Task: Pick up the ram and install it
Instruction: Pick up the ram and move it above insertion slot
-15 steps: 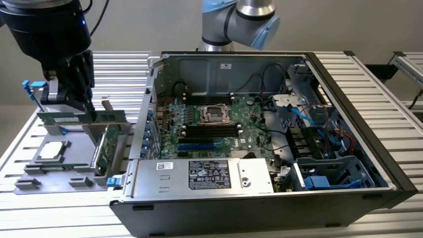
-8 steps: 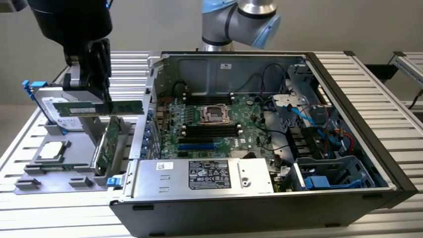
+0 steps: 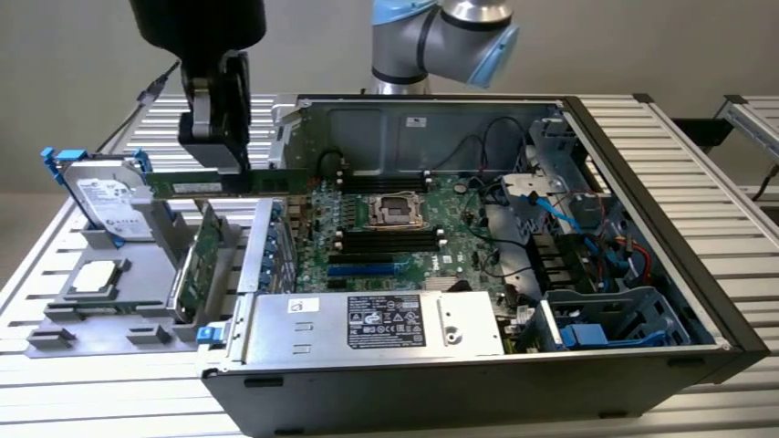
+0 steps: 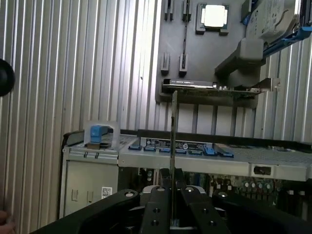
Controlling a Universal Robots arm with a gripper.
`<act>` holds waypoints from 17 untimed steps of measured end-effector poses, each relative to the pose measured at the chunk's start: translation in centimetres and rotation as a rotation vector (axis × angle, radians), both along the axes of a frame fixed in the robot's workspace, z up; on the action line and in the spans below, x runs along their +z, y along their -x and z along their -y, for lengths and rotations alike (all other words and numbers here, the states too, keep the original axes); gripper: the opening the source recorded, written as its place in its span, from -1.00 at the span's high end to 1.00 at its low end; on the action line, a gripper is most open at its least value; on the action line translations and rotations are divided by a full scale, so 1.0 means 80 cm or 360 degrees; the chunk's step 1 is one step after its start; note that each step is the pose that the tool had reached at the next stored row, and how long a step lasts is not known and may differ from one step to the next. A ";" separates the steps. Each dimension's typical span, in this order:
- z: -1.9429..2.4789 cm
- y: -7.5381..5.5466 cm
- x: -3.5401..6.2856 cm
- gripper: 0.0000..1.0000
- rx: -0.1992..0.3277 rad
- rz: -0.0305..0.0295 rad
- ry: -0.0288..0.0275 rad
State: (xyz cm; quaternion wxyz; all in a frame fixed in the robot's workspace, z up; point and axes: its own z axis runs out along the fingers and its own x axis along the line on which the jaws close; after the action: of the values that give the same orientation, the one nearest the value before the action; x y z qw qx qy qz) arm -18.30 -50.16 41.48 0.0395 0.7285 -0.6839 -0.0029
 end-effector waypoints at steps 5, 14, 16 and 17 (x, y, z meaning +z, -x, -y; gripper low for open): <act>-0.0025 -0.029 0.005 0.72 0.0000 -0.00001 0.00001; -0.0076 -0.080 0.010 0.72 0.0000 0.00000 0.00000; -0.0087 -0.091 0.010 0.72 0.0000 0.00000 0.00001; -0.0094 -0.097 0.011 0.72 0.0000 0.00000 0.00000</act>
State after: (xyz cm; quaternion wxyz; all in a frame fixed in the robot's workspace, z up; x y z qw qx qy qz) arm -10.53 -49.41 42.33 0.0395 0.7285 -0.6839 -0.0029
